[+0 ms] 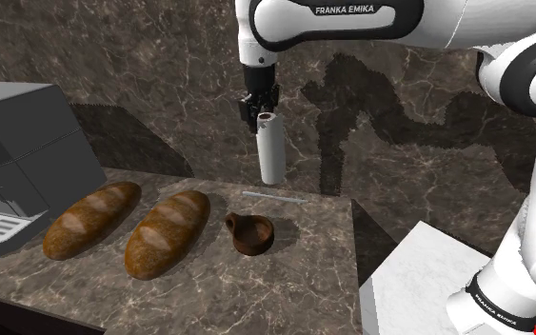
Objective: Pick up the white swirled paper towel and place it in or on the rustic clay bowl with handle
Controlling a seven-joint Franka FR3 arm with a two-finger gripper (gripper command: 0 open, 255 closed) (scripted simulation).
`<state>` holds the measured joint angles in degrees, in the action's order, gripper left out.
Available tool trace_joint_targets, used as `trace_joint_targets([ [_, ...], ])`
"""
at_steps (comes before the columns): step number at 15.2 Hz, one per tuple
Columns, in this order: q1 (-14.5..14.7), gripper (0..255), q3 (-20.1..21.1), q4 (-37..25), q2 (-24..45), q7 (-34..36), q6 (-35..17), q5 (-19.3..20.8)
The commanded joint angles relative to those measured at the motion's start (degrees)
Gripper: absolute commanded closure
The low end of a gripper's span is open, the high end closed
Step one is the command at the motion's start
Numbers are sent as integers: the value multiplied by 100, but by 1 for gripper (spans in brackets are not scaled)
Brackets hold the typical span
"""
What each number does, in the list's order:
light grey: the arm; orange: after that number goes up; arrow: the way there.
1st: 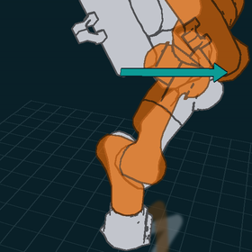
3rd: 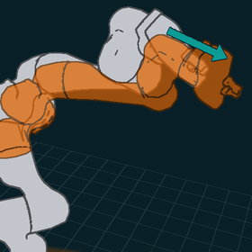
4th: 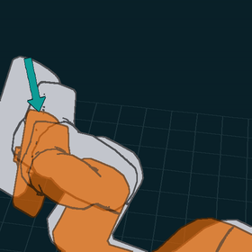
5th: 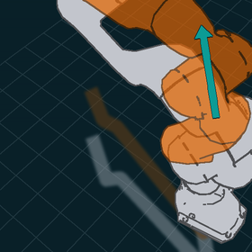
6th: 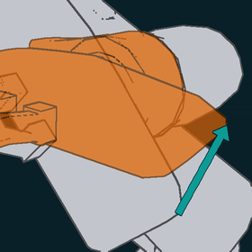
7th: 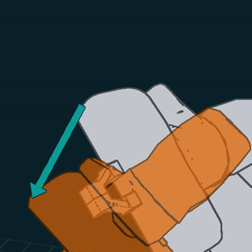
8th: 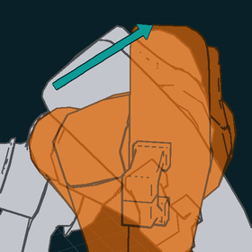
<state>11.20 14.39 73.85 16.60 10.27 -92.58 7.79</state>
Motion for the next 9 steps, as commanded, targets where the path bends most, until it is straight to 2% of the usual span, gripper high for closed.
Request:
trace_joint_targets([
  [1, 185, 255, 77, -312, 101, 224, 234, 57],
  [6, 746, 255, 243, -1455, 589, 765, 954, 272],
  [9, 1212, 255, 300, -2579, 1133, 1054, 1568, 481],
])
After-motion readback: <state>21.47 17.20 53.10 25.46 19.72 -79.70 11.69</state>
